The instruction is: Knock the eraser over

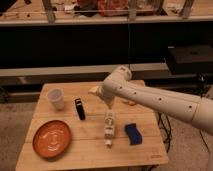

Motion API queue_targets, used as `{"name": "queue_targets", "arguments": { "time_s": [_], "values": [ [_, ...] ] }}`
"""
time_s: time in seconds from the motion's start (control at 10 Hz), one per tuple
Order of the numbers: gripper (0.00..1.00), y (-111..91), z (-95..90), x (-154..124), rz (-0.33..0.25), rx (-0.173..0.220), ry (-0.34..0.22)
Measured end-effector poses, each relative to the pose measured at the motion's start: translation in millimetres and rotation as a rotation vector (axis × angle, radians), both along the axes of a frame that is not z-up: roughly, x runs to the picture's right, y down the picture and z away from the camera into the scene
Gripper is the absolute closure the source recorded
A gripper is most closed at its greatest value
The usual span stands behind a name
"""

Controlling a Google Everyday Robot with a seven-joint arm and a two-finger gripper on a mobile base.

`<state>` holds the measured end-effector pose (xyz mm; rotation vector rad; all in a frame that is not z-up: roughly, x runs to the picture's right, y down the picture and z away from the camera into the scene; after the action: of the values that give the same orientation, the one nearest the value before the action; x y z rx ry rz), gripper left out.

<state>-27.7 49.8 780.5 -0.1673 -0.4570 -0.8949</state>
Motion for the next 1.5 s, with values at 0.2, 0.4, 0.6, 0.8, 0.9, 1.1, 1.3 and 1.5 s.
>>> {"name": "queue_targets", "arguments": {
  "time_s": [0.2, 0.4, 0.6, 0.8, 0.9, 1.1, 1.3, 1.5],
  "values": [
    [0.20, 0.7, 0.4, -0.4, -0.003, -0.004, -0.008],
    [0.20, 1.9, 0.8, -2.5, -0.008, -0.010, -0.017],
    [0.20, 3.2, 1.2, -6.2, -0.014, -0.016, -0.028],
    [0.20, 4.1, 1.3, -7.5, -0.019, -0.022, -0.035],
    [0.20, 4.6, 1.2, -8.8, -0.022, -0.024, -0.040],
    [0.20, 5.5, 2.0, -10.1, -0.026, -0.029, -0.046],
    [0.20, 6.7, 2.7, -13.1, -0.032, -0.034, -0.051],
    [0.20, 7.9, 3.1, -18.0, -0.039, -0.039, -0.058]
  ]
}}
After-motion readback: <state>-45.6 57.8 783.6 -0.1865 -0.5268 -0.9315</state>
